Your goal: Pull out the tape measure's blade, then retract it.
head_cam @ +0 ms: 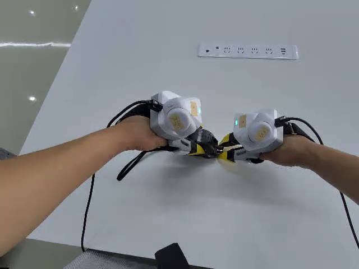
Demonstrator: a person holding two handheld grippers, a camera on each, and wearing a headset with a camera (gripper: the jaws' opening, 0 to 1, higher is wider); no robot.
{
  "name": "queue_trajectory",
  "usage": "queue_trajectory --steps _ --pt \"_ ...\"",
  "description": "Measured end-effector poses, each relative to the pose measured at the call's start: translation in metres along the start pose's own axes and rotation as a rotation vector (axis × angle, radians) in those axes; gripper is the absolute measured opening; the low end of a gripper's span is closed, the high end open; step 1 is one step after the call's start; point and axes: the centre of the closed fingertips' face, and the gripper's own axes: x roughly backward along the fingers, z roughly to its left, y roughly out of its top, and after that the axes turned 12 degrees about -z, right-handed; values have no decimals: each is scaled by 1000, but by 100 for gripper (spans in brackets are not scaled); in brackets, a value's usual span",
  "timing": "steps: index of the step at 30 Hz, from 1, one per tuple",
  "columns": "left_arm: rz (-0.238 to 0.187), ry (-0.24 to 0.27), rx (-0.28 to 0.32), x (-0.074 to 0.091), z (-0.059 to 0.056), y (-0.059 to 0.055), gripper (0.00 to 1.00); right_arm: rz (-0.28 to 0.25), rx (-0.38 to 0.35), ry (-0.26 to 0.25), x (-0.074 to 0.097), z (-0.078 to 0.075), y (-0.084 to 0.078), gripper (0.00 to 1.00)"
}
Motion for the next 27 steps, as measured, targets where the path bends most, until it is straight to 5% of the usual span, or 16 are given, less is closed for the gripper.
queue_trajectory --steps 27 --pt "3 -10 -9 0 1 -1 29 3 18 -15 11 -3 -9 11"
